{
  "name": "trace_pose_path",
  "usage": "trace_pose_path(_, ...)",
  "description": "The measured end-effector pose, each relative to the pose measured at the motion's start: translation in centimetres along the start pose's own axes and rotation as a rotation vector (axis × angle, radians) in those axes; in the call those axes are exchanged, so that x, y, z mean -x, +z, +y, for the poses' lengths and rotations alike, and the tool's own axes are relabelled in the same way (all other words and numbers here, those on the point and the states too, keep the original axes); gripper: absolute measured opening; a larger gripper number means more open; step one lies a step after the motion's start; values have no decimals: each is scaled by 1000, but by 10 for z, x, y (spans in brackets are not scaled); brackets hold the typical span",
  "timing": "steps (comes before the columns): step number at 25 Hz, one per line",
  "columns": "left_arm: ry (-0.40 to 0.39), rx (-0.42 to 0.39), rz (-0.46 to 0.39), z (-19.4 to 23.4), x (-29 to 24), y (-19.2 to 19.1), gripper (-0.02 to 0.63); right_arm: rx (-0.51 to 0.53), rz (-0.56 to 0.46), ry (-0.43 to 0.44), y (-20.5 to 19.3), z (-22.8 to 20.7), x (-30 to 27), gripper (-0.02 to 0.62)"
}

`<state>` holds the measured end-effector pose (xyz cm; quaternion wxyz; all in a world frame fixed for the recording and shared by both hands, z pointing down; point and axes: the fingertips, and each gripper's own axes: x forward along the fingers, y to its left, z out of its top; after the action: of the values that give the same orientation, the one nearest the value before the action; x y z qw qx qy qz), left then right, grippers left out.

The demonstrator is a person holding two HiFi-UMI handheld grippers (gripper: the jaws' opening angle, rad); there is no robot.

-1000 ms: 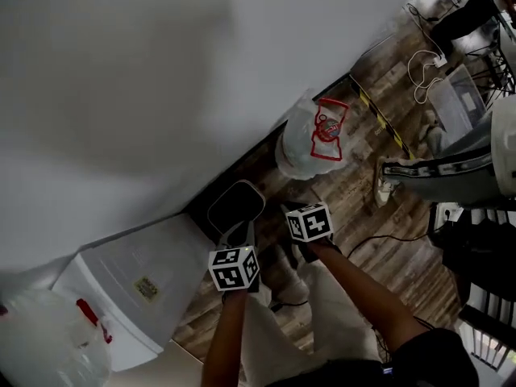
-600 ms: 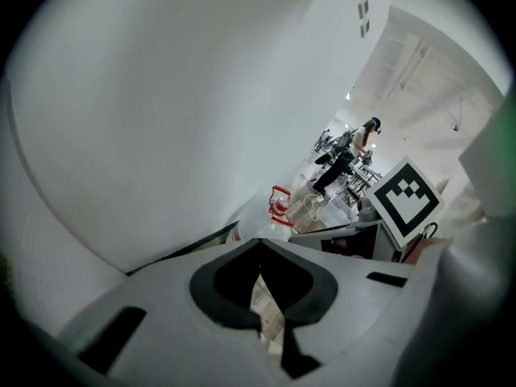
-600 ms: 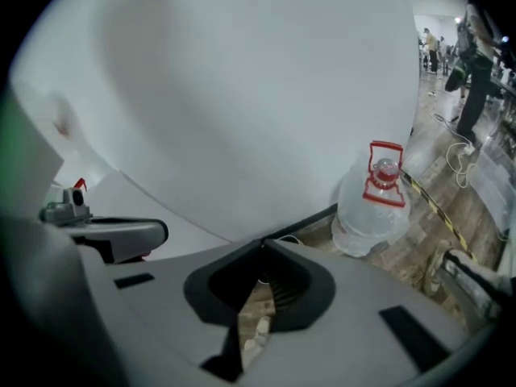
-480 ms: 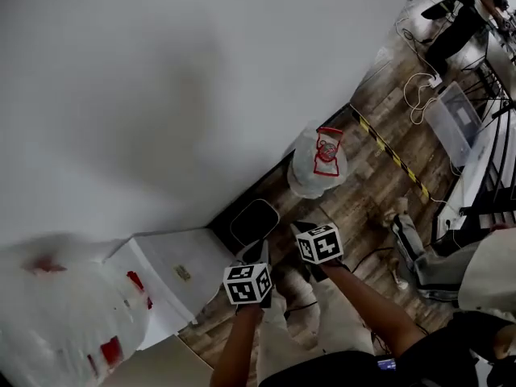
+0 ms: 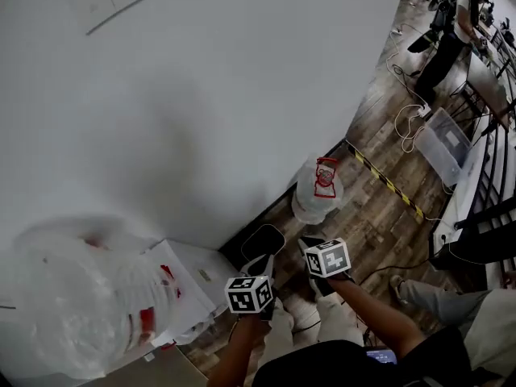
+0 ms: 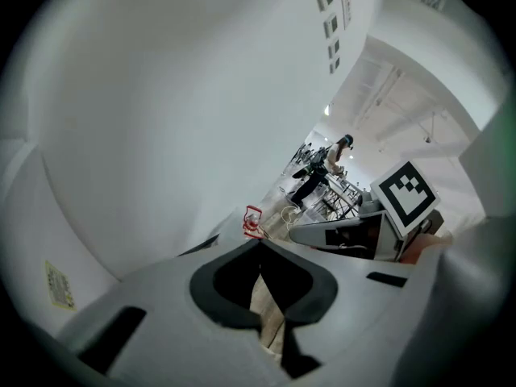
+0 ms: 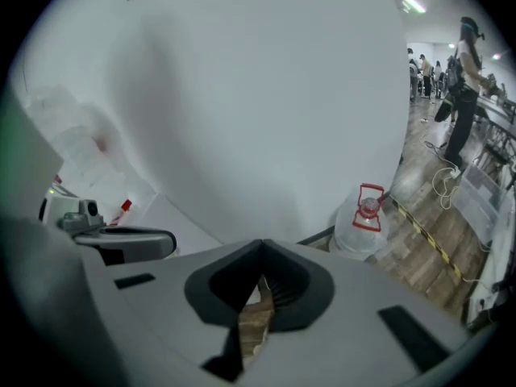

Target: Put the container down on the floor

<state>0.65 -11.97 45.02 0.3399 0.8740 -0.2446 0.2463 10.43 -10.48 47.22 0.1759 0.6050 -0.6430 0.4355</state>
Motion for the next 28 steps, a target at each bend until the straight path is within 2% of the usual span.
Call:
trace_pose_path(10,-69,-86,-93,-26,72,55,15,31,-159,20,55,73,52,31)
trace_pose_path(18,-165,-112,-205,-53,116,95,15,49,-267,4,83,99,97,31)
trace_pose_path(23,-173,-154,-270,-64,138,118,15,53,-335,28,98,113,120,31)
trace_pose_path(28,-165,-162,-283,-77,147,121,15,67,-366,63,107,123,136,31)
